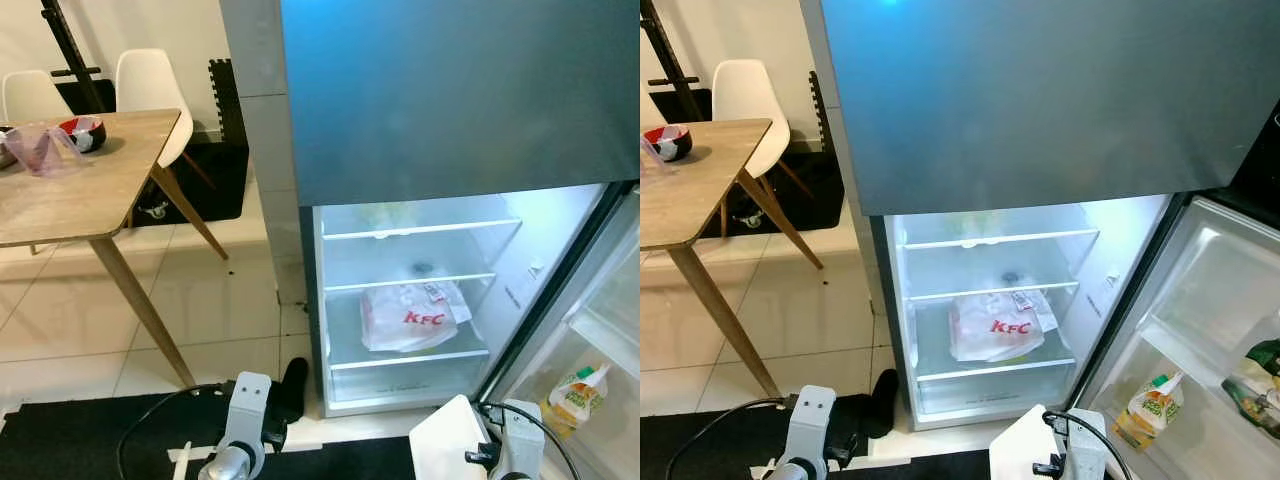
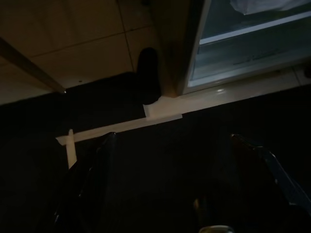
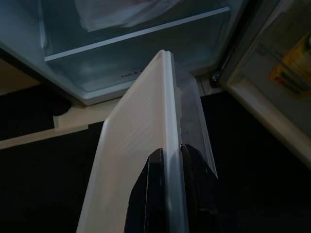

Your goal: Restocking fridge

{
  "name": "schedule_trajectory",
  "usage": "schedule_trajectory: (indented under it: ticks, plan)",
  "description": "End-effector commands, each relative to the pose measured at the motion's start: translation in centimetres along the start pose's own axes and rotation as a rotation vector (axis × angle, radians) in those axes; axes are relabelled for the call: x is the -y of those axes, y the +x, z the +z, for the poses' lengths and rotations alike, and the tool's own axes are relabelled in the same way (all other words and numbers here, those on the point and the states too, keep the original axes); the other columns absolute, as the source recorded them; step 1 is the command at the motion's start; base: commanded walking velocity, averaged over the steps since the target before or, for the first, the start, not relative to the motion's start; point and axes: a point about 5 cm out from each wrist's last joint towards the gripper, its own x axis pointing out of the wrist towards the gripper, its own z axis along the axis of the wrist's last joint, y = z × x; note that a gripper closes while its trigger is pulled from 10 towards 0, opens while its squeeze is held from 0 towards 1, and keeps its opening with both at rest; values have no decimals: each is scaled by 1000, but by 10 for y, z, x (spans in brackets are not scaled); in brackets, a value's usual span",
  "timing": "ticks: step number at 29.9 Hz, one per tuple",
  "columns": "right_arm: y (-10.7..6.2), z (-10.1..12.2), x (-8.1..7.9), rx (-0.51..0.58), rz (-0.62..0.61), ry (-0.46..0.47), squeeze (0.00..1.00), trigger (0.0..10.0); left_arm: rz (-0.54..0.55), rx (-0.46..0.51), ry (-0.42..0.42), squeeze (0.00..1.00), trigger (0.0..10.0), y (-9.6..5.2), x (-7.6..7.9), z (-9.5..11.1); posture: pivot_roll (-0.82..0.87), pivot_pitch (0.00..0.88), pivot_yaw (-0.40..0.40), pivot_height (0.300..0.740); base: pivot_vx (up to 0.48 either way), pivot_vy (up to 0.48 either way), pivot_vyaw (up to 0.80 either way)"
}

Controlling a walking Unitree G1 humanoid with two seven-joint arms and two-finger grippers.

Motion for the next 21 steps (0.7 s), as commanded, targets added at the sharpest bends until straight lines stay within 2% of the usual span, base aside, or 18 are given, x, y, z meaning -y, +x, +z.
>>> schedule_trajectory:
  ticks: [1, 6, 21]
  plan:
    - [0, 3, 3, 20, -5, -6, 0, 10000, -14, -12, -2, 0, 10000, 0, 5, -2, -81, 41, 32, 740, 0, -480, 0]
    - [0, 4, 4, 21, -6, -7, 0, 10000, 8, 3, -34, 0, 10000, 1, 2, 1, -82, 41, 30, 740, 0, -96, 0]
    - [0, 5, 3, 23, -2, -13, 0, 10000, 8, 18, -26, 0, 10000, 0, 1, 2, -83, 33, 30, 740, 0, 0, 0]
